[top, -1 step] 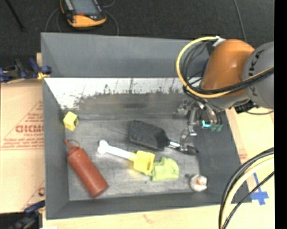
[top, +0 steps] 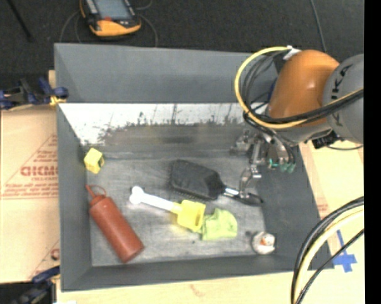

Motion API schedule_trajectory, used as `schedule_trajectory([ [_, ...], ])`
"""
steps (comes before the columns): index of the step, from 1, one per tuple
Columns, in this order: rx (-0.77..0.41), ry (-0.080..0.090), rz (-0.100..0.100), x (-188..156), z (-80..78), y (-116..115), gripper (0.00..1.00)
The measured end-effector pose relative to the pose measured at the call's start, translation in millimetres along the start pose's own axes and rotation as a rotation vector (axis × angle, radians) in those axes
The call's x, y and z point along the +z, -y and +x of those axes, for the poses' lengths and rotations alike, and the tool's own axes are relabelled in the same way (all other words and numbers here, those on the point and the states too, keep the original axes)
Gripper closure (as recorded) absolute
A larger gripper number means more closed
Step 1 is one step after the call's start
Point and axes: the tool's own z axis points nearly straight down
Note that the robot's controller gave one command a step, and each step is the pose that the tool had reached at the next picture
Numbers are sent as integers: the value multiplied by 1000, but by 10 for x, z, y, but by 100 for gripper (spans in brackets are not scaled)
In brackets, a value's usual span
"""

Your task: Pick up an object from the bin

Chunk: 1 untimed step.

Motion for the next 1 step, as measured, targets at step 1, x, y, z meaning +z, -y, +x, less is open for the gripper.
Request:
schedule_trajectory([
  [1, 1, 5, 0, 817, -116, -341, 100],
])
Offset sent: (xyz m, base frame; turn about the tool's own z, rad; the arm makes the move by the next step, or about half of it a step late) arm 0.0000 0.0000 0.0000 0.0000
